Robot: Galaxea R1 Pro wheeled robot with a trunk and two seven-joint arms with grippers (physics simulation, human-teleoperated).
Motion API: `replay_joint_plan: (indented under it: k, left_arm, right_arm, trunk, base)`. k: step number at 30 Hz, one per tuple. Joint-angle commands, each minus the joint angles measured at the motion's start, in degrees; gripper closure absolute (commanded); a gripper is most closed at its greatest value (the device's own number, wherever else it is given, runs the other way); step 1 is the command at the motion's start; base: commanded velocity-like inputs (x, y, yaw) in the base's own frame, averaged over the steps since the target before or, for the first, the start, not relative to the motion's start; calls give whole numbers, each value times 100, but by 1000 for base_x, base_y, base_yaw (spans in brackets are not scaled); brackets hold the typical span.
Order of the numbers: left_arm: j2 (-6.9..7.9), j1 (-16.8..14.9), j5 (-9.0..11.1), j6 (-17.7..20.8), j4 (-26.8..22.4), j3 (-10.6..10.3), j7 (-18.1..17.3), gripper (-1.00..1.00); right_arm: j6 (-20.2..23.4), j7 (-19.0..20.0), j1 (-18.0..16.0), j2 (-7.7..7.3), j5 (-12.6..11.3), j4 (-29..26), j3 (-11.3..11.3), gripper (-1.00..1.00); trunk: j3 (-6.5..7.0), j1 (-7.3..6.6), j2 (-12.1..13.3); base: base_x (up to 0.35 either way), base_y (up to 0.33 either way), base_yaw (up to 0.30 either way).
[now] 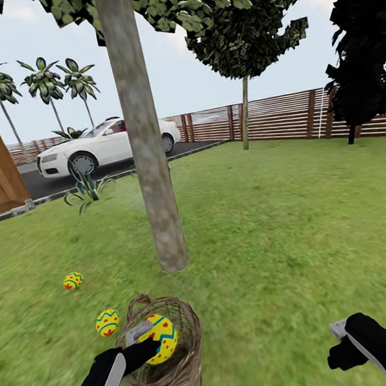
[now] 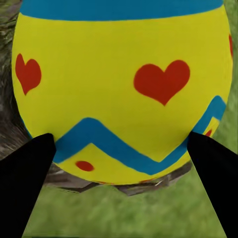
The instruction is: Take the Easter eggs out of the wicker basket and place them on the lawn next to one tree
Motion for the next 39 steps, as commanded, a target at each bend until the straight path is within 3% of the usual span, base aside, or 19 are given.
replay_joint_plan:
  k: [1,8,16,29,39]
  left_arm:
    - [-1,-5,13,20,-3,-14,-1,100]
    - [-40,-4,5,20,-3,-22,-1,100]
    - [-109,-5,-14,20,6,-22,7,100]
    - [-111,-5,-15,25,6,-31,7,100]
    - [-117,-4,-12,24,6,-29,13,100]
  right_arm:
    - [25,20,-1,-8,7,-12,28,-100]
    - [27,86,-1,-45,-60,-12,-4,-100]
    - [25,176,-1,-86,-95,-12,-5,-100]
    - [25,169,-1,-69,-77,-19,9,-100]
    - [25,162,-1,-35,-62,-13,13,-100]
  trunk:
    - [12,-23,39]
    - [138,-177,319]
    - [281,-353,640]
    - [515,-638,1162]
    - [551,-682,1242]
  base:
    - [0,0,291]
    - [0,0,265]
    - [-4,-3,29]
    - [-184,-243,0]
    - [-2,-198,0]
